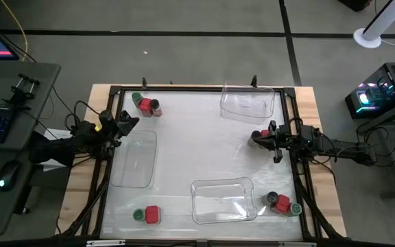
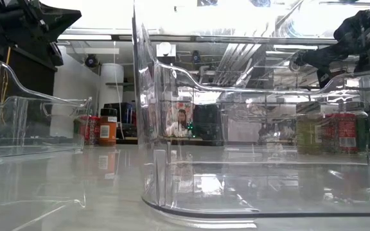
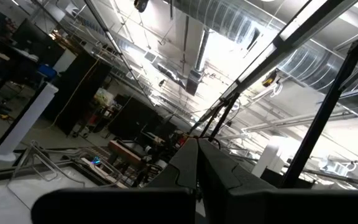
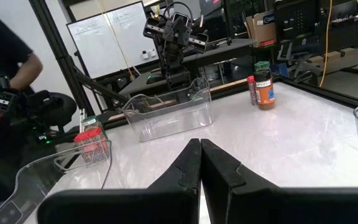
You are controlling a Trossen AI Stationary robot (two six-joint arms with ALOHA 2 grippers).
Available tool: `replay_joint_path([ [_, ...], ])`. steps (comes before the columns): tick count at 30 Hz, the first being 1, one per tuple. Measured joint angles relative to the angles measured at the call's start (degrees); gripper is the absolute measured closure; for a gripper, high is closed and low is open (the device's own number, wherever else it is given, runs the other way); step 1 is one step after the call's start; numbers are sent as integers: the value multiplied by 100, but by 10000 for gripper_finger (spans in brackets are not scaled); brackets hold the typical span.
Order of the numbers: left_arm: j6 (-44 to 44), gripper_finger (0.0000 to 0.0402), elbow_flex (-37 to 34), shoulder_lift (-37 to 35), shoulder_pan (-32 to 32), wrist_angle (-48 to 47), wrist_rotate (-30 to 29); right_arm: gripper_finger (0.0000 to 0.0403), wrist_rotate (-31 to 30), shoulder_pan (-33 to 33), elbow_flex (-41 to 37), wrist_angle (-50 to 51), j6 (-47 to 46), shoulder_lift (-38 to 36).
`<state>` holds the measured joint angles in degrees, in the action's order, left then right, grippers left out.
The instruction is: Sort spices by type
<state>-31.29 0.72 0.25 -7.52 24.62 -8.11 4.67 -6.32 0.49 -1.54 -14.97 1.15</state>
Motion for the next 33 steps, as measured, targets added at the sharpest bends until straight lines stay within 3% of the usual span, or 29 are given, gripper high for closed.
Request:
replay_joint_path([
  [16, -6, 401, -1, 0, 1, 9, 1, 402, -1, 0, 0, 0, 0, 0],
  [19, -635, 402, -3, 1, 2, 310, -17, 402, -1, 1, -1, 0, 1, 1],
  [21, -1189, 402, 3, 21, 3, 447, -497, 402, -2, 0, 0, 0, -1, 1],
  [24, -2563, 402, -3, 189, 1, 387, -1916, 402, -2, 1, 0, 0, 1, 2],
  [26, -2989, 401, 73, 450, -1, 411, -2485, 402, -1, 1, 0, 0, 0, 0],
  [28, -3018, 401, 241, 959, -1, 595, -2517, 402, -2, -1, -1, 0, -1, 1],
  [30, -3035, 401, 609, 1714, -2, 996, -2260, 402, -2, 1, -2, 0, 1, 2],
  [33, -2250, 401, 1608, 2951, -8, 1073, -1386, 402, 0, 1, -1, 0, 1, 2],
])
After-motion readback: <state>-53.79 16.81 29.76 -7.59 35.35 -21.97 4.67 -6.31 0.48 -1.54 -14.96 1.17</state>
